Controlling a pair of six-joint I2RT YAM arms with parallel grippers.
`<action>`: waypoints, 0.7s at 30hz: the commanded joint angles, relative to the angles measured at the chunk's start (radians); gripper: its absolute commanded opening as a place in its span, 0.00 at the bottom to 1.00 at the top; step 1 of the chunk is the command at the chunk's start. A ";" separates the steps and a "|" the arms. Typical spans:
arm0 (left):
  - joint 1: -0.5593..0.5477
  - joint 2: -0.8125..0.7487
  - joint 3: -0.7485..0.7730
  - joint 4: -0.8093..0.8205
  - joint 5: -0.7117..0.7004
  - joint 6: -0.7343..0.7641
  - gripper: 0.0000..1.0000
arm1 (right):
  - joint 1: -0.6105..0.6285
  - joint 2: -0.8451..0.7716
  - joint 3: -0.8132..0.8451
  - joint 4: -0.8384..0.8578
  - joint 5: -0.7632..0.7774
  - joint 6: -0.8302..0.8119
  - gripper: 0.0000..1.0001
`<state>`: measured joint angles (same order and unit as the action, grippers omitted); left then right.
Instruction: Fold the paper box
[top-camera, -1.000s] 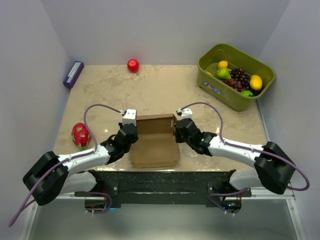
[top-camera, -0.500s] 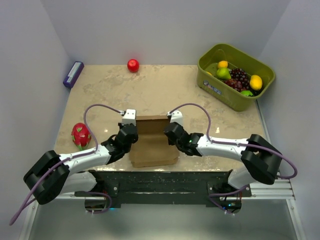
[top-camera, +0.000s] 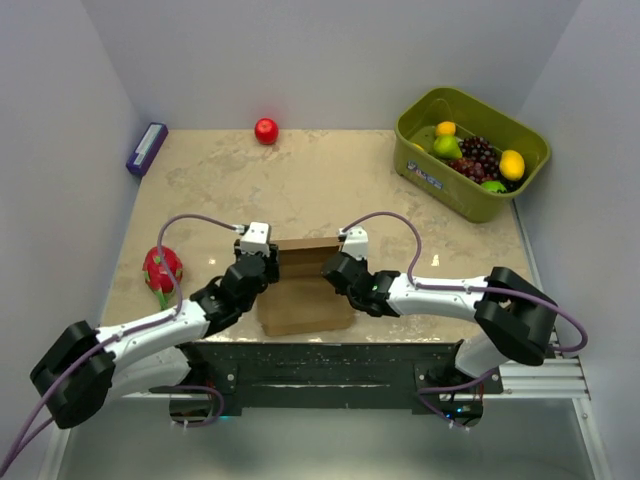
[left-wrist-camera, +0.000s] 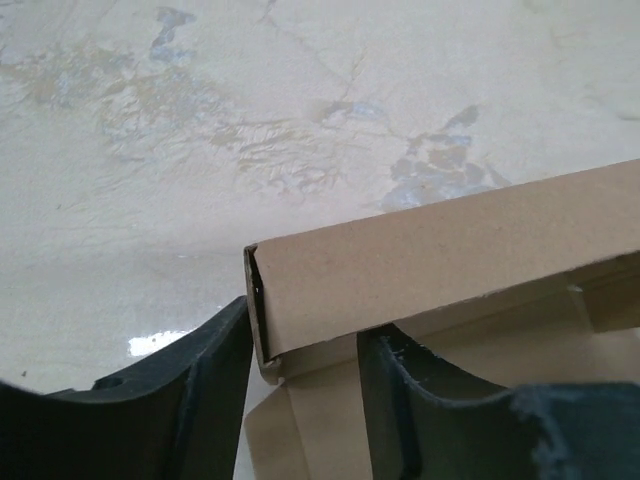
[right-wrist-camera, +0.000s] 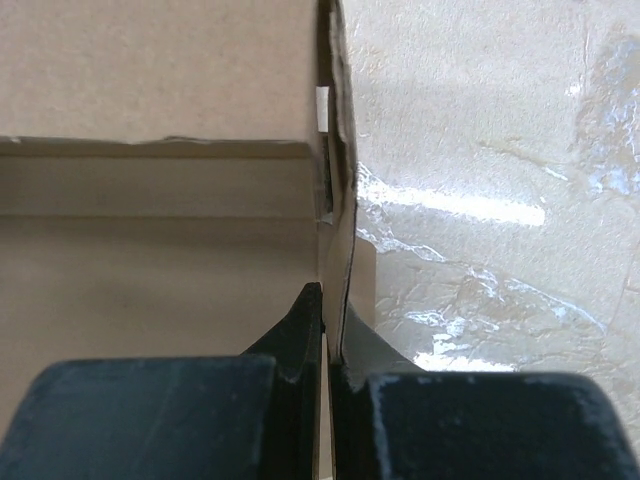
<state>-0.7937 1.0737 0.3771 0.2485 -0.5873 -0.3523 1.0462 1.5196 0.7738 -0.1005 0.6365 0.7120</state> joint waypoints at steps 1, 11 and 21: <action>-0.007 -0.127 -0.006 -0.006 0.079 0.003 0.59 | 0.006 0.040 -0.013 -0.079 0.002 0.075 0.00; -0.006 -0.331 0.048 -0.247 0.201 -0.105 0.83 | 0.008 0.047 -0.011 -0.065 -0.001 0.087 0.00; -0.004 -0.370 0.166 -0.321 0.268 -0.163 0.92 | 0.008 0.053 -0.008 -0.059 -0.006 0.087 0.00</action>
<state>-0.7952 0.7040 0.4793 -0.0700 -0.3557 -0.4820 1.0512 1.5322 0.7750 -0.0925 0.6632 0.7715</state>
